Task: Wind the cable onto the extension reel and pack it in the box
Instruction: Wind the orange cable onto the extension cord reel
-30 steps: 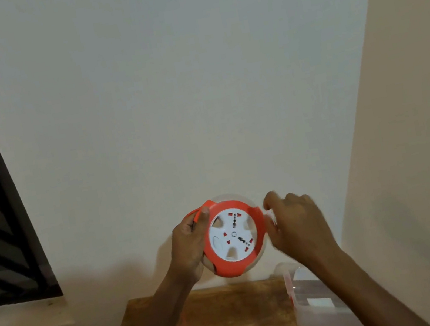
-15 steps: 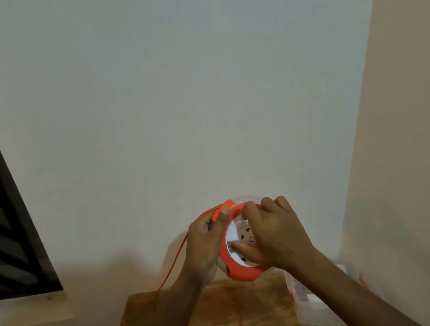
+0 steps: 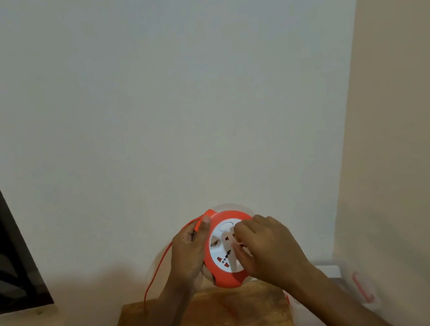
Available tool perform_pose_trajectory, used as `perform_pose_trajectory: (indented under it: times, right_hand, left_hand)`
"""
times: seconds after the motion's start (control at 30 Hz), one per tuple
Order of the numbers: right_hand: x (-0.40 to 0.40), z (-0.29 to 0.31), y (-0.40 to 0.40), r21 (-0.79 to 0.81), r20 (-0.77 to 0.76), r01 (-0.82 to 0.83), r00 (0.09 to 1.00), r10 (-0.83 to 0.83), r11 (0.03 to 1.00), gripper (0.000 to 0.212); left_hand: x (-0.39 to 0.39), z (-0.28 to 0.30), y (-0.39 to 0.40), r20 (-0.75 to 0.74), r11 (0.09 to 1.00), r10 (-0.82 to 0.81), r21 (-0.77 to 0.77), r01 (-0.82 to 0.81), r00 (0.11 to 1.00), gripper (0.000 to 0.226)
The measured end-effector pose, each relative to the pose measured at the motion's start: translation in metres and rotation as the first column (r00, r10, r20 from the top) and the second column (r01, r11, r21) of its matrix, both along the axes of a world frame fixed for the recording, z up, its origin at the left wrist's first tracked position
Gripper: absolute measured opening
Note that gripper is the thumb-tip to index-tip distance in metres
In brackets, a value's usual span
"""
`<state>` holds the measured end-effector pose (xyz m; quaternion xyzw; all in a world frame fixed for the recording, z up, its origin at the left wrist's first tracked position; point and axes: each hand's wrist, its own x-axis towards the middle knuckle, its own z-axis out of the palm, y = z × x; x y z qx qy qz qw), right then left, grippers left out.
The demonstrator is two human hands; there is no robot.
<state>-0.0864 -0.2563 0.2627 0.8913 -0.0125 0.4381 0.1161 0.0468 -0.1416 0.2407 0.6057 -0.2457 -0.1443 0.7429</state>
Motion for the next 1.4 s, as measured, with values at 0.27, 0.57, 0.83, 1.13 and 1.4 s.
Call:
perform_pose_trajectory:
  times: [0.27,0.57,0.83,1.13,1.4]
  right_hand:
    - [0.004,-0.002,0.008,-0.153,-0.407,-0.085,0.913,0.015,0.985,0.062]
    - [0.001,0.0,-0.001,-0.301,-0.243,-0.098,0.97,0.023,0.949,0.071]
    - [0.006,0.022,0.001,0.011,-0.016,0.131,0.991,-0.131,0.991,0.051]
    - [0.0,0.025,-0.002,-0.027,0.012,0.123,0.992,-0.123,0.992,0.026]
    - [-0.004,0.02,-0.007,-0.096,-0.317,-0.133,0.943,0.096,0.987,0.045]
  left_hand:
    - [-0.003,0.012,0.0,0.111,0.997,-0.073,0.028,0.071,0.991,0.034]
    - [-0.008,0.004,0.0,0.078,0.994,-0.11,0.008,0.11,0.991,0.042]
    - [-0.004,0.003,-0.004,0.031,0.997,-0.072,0.013,0.071,0.997,0.046]
    - [0.0,0.003,-0.002,-0.034,0.999,-0.03,-0.021,0.029,0.999,0.035]
    - [0.005,0.011,0.0,0.007,0.999,-0.042,-0.029,0.043,0.999,0.034]
